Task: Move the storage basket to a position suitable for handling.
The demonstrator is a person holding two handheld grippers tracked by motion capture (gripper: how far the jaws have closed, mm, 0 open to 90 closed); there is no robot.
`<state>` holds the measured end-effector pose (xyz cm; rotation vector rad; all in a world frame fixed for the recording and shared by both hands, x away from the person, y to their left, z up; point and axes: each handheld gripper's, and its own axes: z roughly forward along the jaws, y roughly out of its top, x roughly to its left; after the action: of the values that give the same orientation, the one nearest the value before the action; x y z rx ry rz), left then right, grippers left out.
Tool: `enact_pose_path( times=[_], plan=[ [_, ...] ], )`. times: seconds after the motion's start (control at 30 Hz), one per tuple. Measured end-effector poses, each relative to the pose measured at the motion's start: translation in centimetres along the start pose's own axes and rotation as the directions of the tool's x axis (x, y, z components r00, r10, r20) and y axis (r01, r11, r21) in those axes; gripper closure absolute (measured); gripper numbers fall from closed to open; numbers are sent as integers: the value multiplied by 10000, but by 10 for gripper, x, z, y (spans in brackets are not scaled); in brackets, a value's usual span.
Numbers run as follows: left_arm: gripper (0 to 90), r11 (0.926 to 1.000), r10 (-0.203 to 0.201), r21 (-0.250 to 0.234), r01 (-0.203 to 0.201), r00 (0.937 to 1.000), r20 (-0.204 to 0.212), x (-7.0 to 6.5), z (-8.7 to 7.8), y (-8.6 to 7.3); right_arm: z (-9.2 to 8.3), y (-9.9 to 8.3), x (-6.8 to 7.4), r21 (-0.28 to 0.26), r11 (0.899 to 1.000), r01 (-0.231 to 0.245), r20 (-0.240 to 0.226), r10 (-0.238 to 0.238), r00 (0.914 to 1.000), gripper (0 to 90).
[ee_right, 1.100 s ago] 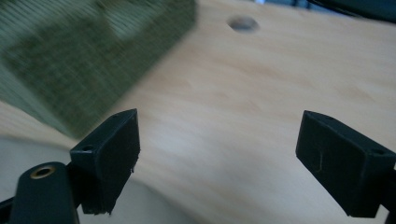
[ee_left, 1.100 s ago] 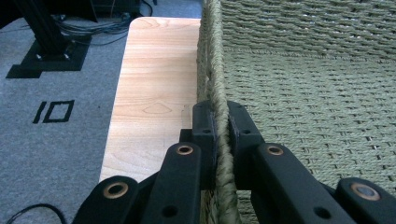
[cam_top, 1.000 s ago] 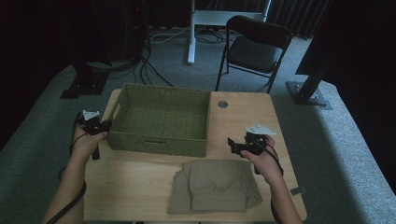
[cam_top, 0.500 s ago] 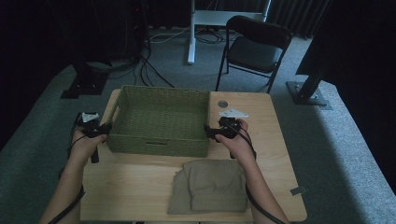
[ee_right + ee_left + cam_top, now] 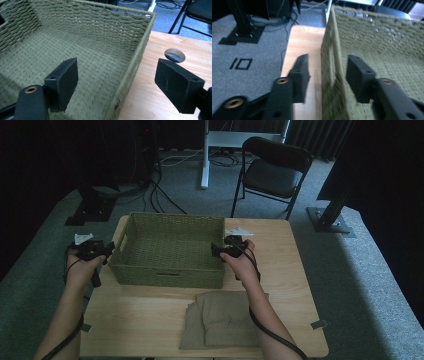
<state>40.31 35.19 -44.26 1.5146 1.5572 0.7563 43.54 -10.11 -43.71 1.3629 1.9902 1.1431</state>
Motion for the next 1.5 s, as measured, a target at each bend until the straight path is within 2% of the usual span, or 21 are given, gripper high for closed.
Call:
enact_pose_path(
  times=[0.13,0.2,0.3,0.4,0.47,0.5,0.53,0.6,0.63,0.67,0.7,0.73,0.8,0.83,0.9,1.0,1.13,1.27,1.4,1.5],
  plan=[
    [469,9999,94,40,-95,9998,157,-5,12,4,12,1,3,81,9996,-269,227,267,9994,185],
    [468,9999,139,52,-140,9998,171,-7,15,3,15,1,4,102,9996,-269,291,266,9992,185],
    [453,9983,514,273,-521,9984,254,-13,27,-1,24,-2,6,277,9992,-296,388,285,9988,185],
    [453,9976,535,436,-545,9983,227,-15,36,-5,28,-4,8,392,9988,-291,501,271,9984,186],
    [453,9963,568,636,-577,9982,170,-17,43,-10,33,-8,10,537,9980,-324,634,290,9976,196],
    [458,9932,781,864,-780,9969,28,-17,45,-11,35,-9,11,615,9978,-265,724,220,9971,195],
    [473,9913,1013,863,-995,9947,-169,-16,46,-11,36,-10,12,673,9976,-186,807,131,9967,212],
    [496,9924,979,777,-954,9948,-290,-13,48,-12,38,-12,12,805,9965,-208,805,143,9967,235],
    [525,9923,950,822,-924,9950,-295,-11,49,-13,38,-13,12,839,9964,-151,902,75,9959,267],
    [564,9913,1005,883,-974,9945,-307,-10,50,-15,39,-14,12,938,9955,-113,988,20,9951,352],
    [558,9913,966,924,-940,9950,-239,-9,51,-16,39,-15,12,1225,9920,-314,942,198,9954,415],
    [582,9919,882,934,-863,9960,-172,-10,52,-17,40,-16,12,1369,9897,-411,915,287,9954,419],
    [615,9888,1185,932,-1161,9928,-201,-11,51,-18,41,-18,14,1542,9875,-314,1157,135,9932,519],
    [655,9839,1480,1031,-1457,9889,-153,-13,51,-17,41,-19,14,1534,9877,-313,1292,114,9915,565],
    [709,9782,1770,1121,-1749,9842,-94,-16,50,-16,40,-20,12,1452,9880,-533,1500,313,9882,652],
    [774,9800,1505,1308,-1502,9886,72,-18,49,-15,39,-21,10,1398,9848,-1028,1700,784,9823,718],
    [795,9791,1490,1392,-1482,9888,47,-23,49,-14,40,-20,8,1418,9838,-1095,1963,804,9772,761],
    [795,9825,1310,1330,-1305,9914,45,-31,51,-16,38,-21,1,1328,9821,-1334,2066,1042,9729,783],
    [800,9804,1490,1302,-1482,9888,31,-43,52,-17,35,-22,-11,1274,9782,-1639,2032,1360,9696,788],
    [801,9787,1586,1314,-1577,9873,35,-50,54,-18,32,-23,-18,1315,9795,-1529,2108,1231,9698,788]
  ],
)
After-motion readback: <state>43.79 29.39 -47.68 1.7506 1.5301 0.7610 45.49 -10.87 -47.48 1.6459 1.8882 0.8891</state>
